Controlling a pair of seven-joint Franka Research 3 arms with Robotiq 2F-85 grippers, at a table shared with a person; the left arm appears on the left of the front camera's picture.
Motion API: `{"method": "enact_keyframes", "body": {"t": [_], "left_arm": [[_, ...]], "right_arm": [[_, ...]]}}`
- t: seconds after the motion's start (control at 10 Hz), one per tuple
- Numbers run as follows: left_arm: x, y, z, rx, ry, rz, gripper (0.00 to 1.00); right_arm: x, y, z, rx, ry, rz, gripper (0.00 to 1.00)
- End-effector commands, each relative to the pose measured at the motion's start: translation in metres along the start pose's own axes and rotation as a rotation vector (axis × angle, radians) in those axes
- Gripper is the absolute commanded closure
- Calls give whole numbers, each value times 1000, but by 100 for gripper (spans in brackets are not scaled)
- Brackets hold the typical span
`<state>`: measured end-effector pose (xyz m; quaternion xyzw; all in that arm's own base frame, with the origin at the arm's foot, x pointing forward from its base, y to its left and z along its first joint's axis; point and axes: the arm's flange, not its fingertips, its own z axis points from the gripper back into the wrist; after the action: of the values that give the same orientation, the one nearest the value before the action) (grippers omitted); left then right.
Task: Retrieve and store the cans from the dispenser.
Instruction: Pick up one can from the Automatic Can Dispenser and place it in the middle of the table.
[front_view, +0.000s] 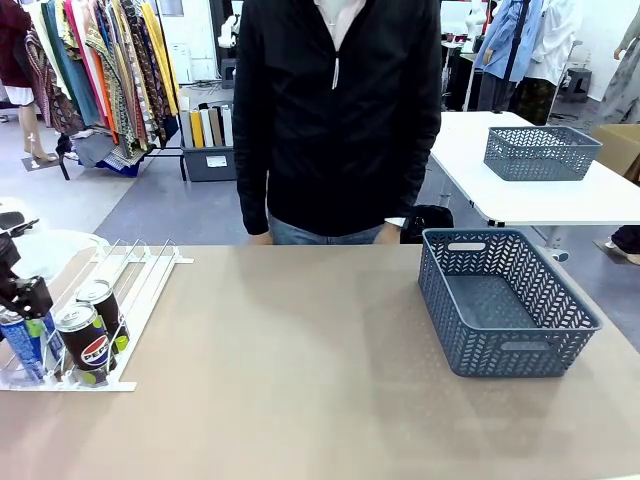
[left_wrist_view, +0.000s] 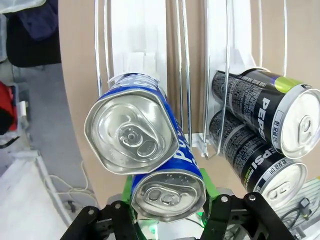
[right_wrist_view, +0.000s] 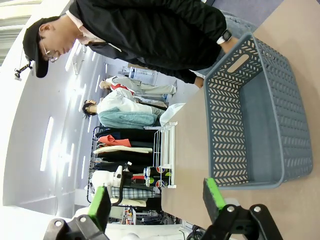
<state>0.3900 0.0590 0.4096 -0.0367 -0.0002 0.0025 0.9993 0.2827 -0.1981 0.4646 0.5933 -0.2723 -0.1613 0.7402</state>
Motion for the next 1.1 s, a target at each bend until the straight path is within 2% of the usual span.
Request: {"method": "enact_keyframes", "body": {"t": [0.0,0.4,0.6,0.9,1.0], "left_arm": [[6,-2,2,27,6,38,100],[1,-1,15,33,10,23,100],[-21,0,59,-3,22,-49,100],[-63,12,146,-53,-137,-197,100],[-74,20,173,-45,-216,-206,100]], "right_arm": [[0,2,1,9,1,-5,0],[0,2,1,9,1,-5,0],[0,2,1,9,1,-5,0],[0,2,1,9,1,-5,0],[0,2,1,9,1,-5,0]]}}
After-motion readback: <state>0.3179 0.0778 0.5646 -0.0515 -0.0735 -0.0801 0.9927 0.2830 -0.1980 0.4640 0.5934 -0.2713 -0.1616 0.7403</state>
